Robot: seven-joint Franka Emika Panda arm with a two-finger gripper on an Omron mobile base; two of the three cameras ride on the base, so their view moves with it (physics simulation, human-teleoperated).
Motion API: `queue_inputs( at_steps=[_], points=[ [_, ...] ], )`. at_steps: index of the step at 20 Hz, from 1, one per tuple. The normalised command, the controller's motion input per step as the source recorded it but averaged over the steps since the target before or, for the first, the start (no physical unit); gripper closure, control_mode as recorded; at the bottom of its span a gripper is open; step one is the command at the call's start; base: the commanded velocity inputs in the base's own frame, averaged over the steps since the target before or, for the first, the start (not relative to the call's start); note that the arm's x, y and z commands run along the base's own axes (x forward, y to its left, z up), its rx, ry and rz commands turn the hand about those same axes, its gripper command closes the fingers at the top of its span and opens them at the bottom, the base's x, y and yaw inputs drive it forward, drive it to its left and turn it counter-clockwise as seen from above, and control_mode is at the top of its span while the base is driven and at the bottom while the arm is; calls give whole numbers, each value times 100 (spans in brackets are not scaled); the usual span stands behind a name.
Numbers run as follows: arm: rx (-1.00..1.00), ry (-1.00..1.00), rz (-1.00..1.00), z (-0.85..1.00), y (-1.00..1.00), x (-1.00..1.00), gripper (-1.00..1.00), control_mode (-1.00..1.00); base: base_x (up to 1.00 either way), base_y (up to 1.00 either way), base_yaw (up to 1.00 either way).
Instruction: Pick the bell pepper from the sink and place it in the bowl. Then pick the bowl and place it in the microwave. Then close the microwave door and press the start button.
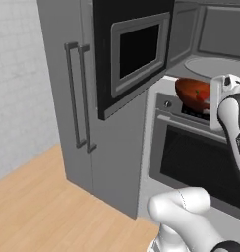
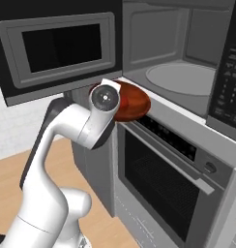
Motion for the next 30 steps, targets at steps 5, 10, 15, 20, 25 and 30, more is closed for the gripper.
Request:
queue_inputs(
  at_steps=[5,10,15,20,25,30],
  points=[
    [0,0,0,0,0,0,100,100,-15,0,-23],
    [0,0,0,0,0,0,100,100,-7,0,-22],
    [0,0,0,0,0,0,100,100,-4,1,-17],
    [-13,-8,-9,49,11,-11,100,-100,0,0,0],
    [-31,-8,-5,68,2,-6,100,-100,0,0,0],
    [-18,-6,-2,52,-3,8,100,-100,0,0,0]
  ],
)
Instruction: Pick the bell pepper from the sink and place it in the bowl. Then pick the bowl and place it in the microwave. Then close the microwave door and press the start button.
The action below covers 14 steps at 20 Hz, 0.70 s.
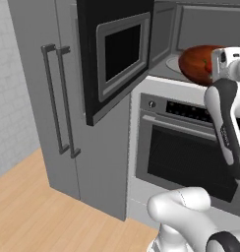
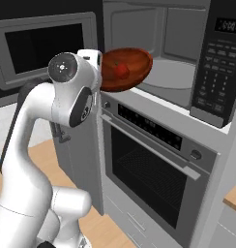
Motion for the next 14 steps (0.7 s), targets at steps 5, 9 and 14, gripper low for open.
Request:
queue_inputs(
  at_steps=[5,9,14],
  points=[
    [-11,1,-2,28,-10,34,100,-100,0,0,0],
    [-2,2,0,1,-18,44,100,-100,0,0,0],
    [1,0,0,0,-37,38,100,-100,0,0,0]
  ],
)
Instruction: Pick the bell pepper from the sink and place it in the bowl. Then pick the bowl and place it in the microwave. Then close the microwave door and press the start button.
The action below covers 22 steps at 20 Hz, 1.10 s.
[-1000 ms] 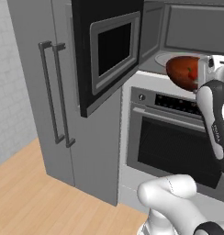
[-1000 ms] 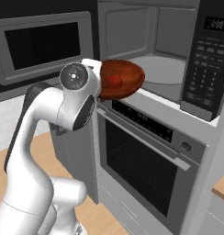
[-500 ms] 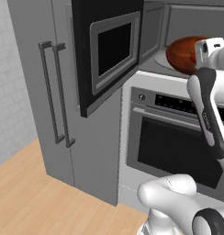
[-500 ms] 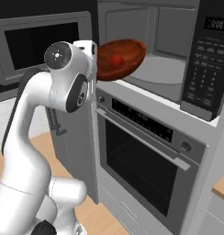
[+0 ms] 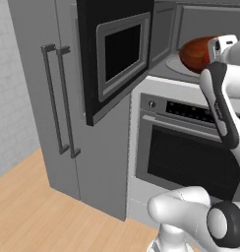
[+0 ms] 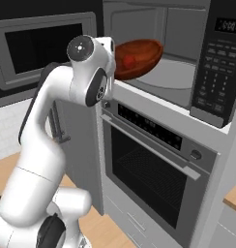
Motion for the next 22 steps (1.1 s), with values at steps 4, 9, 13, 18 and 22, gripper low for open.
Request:
queue_inputs(
  at_steps=[4,9,13,18,22],
  points=[
    [4,0,0,-3,-43,34,100,-100,0,0,0],
    [6,0,0,-11,-35,38,100,-100,0,0,0],
    [0,2,0,-17,-15,48,100,-100,0,0,0],
    [0,0,0,-18,-13,32,100,-100,0,0,0],
    [0,0,0,-20,-12,19,100,-100,0,0,0]
  ],
)
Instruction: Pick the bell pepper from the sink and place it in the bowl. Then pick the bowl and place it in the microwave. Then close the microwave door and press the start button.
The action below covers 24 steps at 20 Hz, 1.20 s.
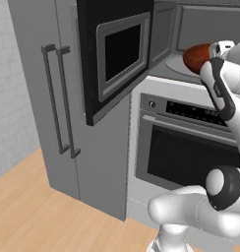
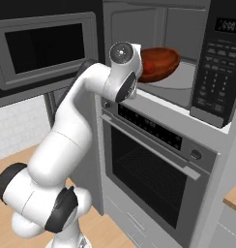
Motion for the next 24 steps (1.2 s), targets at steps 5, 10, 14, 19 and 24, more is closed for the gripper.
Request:
queue_inputs(
  at_steps=[5,10,14,19,24],
  points=[
    [0,1,0,-6,-12,28,100,-100,0,0,0],
    [1,0,0,0,-19,42,100,-100,0,0,0],
    [2,0,0,0,-21,48,100,-100,0,0,0],
    [0,0,0,-8,-27,29,100,-100,0,0,0],
    [0,0,0,-29,-2,51,-100,-100,0,0,0]
  ],
)
